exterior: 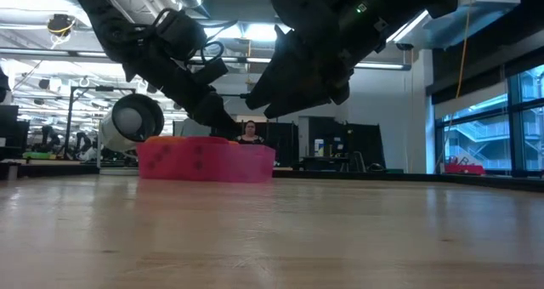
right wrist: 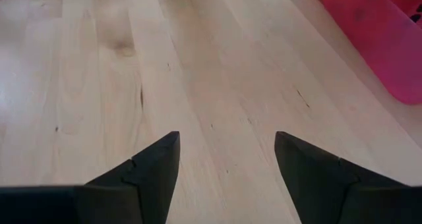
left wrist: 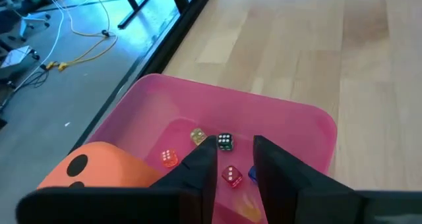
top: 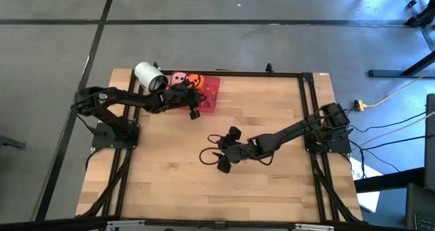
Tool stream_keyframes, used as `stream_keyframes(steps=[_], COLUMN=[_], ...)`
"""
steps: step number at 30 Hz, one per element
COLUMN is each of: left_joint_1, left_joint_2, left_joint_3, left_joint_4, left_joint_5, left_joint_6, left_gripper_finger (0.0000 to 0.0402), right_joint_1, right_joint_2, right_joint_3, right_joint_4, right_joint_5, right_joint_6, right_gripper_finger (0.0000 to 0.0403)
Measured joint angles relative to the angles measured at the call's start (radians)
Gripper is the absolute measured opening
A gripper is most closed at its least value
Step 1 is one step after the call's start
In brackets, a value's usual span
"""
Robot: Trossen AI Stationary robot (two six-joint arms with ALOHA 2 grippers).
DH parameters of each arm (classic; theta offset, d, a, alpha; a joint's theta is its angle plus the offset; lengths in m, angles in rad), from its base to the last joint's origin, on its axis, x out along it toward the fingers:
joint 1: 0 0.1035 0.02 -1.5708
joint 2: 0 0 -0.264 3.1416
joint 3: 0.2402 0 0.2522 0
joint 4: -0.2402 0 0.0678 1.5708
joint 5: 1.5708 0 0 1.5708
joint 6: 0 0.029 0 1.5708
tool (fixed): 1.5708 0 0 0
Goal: Pick & Place Dice
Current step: Put the small yellow die into the red bin, then return to Home Position
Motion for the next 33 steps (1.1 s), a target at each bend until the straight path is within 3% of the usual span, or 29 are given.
stream_keyframes(steps=[10,22,28,33], left_joint_1=[0.000,0.000,-0.010,-0.040], left_joint_2=[0.000,0.000,-0.014,-0.087], left_joint_3=[0.000,0.000,0.000,0.001], left_joint_4=[0.000,-0.006,-0.003,-0.065], left_joint_5=[-0.026,-0.025,-0.026,-0.028], left_joint_6=[-0.002,-0.019,-0.014,0.030], left_gripper_finger=[0.0121,0.0121,0.0089,0.0031], right_joint_1=[0.000,0.000,0.000,0.000], right_joint_2=[0.000,0.000,0.000,0.000], right_joint_3=[0.000,0.000,0.000,0.000], right_joint_4=[0.000,-0.001,-0.001,0.007], right_joint_5=[0.000,-0.003,-0.002,0.000], right_joint_6=[0.000,0.001,0.003,0.004], right_gripper_finger=[0.0249,0.0249,0.0249,0.0229])
